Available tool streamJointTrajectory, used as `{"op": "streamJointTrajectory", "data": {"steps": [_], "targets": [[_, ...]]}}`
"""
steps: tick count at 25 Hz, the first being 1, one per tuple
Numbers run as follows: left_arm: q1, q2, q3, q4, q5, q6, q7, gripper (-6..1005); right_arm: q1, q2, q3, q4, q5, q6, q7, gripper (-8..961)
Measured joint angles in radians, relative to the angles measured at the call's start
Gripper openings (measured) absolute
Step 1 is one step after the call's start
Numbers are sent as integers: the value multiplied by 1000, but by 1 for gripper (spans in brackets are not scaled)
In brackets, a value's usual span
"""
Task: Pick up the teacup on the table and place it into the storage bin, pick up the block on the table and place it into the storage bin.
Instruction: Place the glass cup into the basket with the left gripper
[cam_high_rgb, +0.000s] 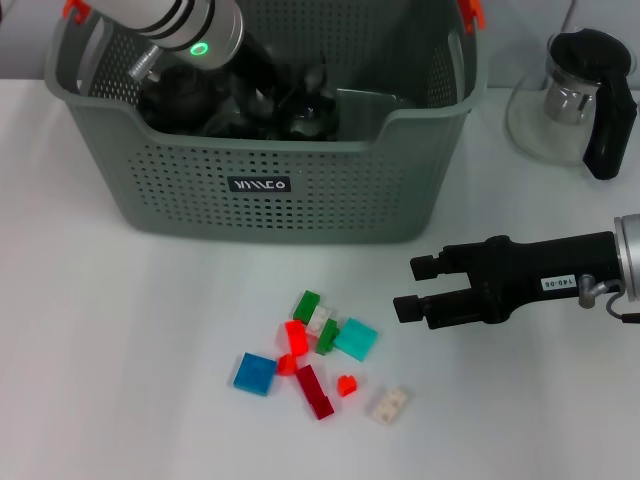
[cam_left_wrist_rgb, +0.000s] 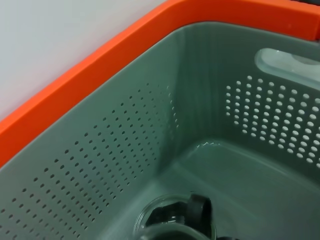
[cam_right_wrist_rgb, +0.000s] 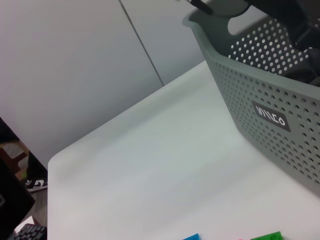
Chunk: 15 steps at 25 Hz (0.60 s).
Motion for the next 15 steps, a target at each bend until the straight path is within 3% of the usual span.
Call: {"op": "streamJointTrajectory", "data": {"steps": [9, 15], "targets": [[31, -2, -6, 65, 0, 12, -17, 332, 0, 0, 0, 2, 0, 0, 0, 822], [74, -1, -22, 207, -4, 97, -29, 502, 0, 0, 0, 2, 0, 0, -9, 822]]}}
